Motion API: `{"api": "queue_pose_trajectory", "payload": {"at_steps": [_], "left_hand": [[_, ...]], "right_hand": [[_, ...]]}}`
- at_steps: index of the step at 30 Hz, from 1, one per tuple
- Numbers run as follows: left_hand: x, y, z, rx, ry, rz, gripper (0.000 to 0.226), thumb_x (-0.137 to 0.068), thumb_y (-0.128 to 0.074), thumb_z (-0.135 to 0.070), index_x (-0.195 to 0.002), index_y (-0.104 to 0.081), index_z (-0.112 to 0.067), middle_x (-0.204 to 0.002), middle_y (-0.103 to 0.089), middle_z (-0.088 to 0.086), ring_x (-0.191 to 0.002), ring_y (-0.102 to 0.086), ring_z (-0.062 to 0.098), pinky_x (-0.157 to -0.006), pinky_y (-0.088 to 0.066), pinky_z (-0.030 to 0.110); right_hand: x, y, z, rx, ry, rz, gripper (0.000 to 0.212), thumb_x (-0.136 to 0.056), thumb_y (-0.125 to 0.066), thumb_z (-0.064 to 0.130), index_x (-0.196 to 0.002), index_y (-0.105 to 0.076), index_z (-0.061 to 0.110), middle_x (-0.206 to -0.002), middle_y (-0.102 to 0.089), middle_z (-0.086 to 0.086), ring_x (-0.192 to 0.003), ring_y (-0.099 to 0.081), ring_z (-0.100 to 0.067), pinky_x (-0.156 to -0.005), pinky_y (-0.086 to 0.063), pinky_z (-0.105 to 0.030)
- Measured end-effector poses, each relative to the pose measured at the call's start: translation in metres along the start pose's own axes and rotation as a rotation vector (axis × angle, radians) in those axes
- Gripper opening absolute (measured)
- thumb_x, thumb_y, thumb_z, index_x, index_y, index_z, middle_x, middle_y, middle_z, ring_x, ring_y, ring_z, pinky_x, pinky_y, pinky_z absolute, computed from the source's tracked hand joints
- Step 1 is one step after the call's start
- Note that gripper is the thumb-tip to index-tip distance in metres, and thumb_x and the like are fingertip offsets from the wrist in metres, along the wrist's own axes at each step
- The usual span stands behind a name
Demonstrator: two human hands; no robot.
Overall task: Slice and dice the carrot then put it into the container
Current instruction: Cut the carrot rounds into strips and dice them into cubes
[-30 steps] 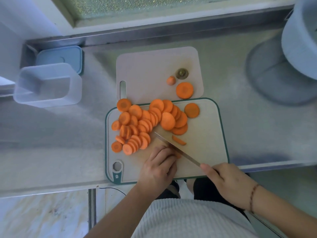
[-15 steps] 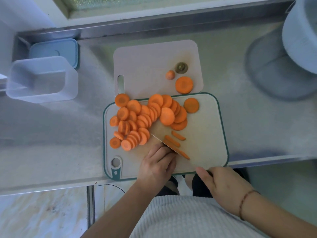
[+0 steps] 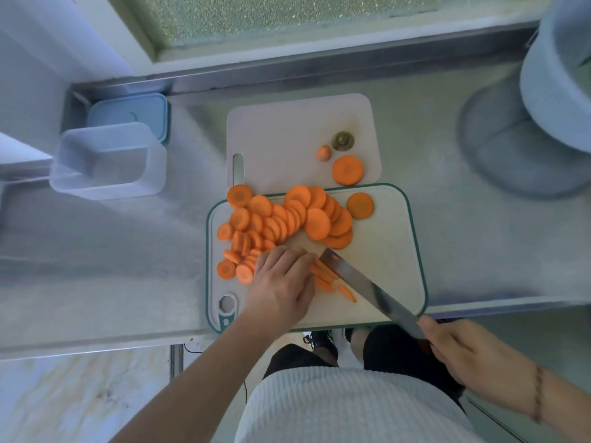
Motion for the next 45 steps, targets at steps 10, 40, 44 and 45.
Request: {"api": "queue_pose_trajectory", "payload": {"at_steps": [10,40,44,45], "left_hand": [[-0.009,-0.009,-0.009,-0.084,-0.103,0.194,0.034,-0.087,-0.055,-0.029,-0.115,-0.064,-0.010,-0.109,-0.066,0.009,-0.093,-0.064,0.030,-0.085,-0.041,0.041],[-0.054,-0.028,-0.026,-0.149,-0.329,0.225,0.029,-0.091,-0.045,-0.011,-0.093,-0.074,-0.014,-0.099,-0.067,0.007,-0.084,-0.061,0.027,-0.072,-0.047,0.036],[-0.056,-0.028,-0.029,-0.160,-0.336,0.216,0.030,-0.093,-0.044,-0.010,-0.097,-0.074,-0.012,-0.093,-0.069,0.004,-0.083,-0.061,0.025,-0.076,-0.048,0.036],[-0.055,-0.028,-0.029,-0.165,-0.339,0.208,0.030,-0.094,-0.044,-0.010,-0.098,-0.074,-0.012,-0.092,-0.069,0.004,-0.084,-0.061,0.025,-0.076,-0.048,0.036]], "right_hand": [[0.010,0.008,-0.026,-0.168,-0.136,-0.179,0.064,-0.074,-0.026,0.076,-0.043,-0.029,0.020,-0.043,-0.027,0.006,-0.039,-0.025,-0.009,-0.050,-0.023,-0.026],[0.004,0.008,-0.042,-0.264,-0.127,-0.266,0.079,-0.058,-0.020,0.100,-0.047,-0.035,0.023,-0.047,-0.027,0.007,-0.046,-0.027,-0.012,-0.054,-0.025,-0.029],[0.002,0.005,-0.041,-0.245,-0.119,-0.244,0.078,-0.062,-0.019,0.098,-0.046,-0.034,0.023,-0.045,-0.028,0.007,-0.044,-0.027,-0.010,-0.054,-0.027,-0.028],[0.002,0.004,-0.040,-0.242,-0.116,-0.238,0.077,-0.063,-0.019,0.097,-0.046,-0.034,0.023,-0.045,-0.027,0.008,-0.043,-0.026,-0.009,-0.053,-0.027,-0.028]]}}
Point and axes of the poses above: each hand's wrist, its own x-axis away from the middle knuckle, its own y-axis out of the back of the hand, z = x × y, the point moved 4 cm from there along -x, towards the middle knuckle
